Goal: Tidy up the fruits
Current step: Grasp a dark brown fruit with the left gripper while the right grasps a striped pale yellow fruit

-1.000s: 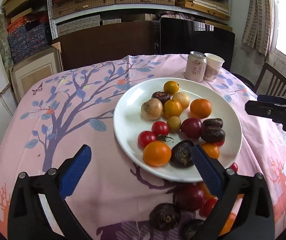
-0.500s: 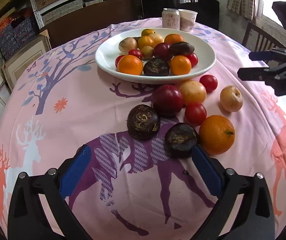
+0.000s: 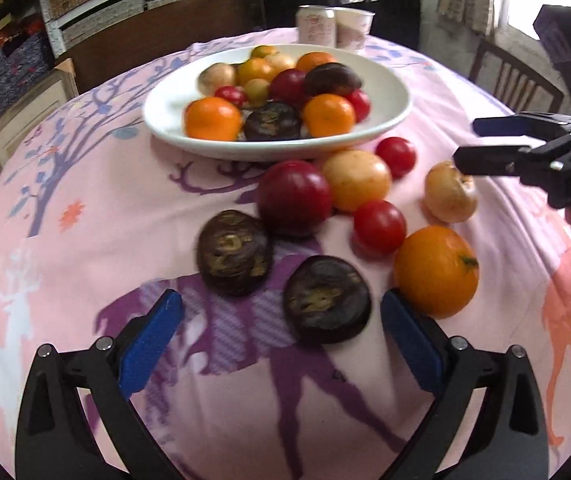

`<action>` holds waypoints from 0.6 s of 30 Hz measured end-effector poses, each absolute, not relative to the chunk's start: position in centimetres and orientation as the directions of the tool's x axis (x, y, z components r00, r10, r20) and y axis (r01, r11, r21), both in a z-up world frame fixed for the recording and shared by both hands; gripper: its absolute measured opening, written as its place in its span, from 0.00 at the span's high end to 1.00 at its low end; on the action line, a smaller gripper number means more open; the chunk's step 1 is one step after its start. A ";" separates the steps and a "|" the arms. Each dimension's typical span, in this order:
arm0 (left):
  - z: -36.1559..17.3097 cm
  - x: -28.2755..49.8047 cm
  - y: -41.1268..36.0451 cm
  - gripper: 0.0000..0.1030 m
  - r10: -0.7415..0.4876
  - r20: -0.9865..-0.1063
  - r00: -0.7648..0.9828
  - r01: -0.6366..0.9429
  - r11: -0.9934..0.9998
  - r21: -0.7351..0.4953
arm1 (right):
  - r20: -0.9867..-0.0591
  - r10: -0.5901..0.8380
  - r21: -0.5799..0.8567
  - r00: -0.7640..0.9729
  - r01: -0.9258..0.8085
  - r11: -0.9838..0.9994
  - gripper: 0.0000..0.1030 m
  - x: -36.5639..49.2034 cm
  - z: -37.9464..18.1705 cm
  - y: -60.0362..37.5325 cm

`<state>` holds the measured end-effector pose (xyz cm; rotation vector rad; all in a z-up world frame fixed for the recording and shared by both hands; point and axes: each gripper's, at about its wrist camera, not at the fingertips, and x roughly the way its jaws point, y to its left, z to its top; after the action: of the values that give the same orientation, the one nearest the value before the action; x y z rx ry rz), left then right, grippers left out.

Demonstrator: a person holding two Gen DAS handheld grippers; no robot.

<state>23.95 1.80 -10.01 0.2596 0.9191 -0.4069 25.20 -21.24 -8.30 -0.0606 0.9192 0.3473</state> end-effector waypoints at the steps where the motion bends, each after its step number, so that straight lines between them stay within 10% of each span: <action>1: -10.0 24.1 1.8 0.05 -0.237 -0.811 0.535 0.450 0.892 0.036 | -0.785 0.279 0.093 0.553 -0.340 0.936 0.04 24.9 -8.2 -20.9; 10: -10.0 24.3 1.3 0.08 -0.256 -0.806 0.534 0.463 0.886 0.025 | -0.781 0.280 0.057 0.558 -0.384 0.922 0.05 24.2 -9.2 -18.1; 18: -9.4 24.0 2.3 0.43 -0.254 -0.786 0.564 0.443 0.896 0.029 | -0.752 0.382 0.140 0.537 -0.436 0.889 0.67 22.5 -8.9 -16.0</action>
<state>24.05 2.27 -9.37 0.2344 0.8809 -0.4144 22.54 -15.96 -8.94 -0.0672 0.8779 0.4873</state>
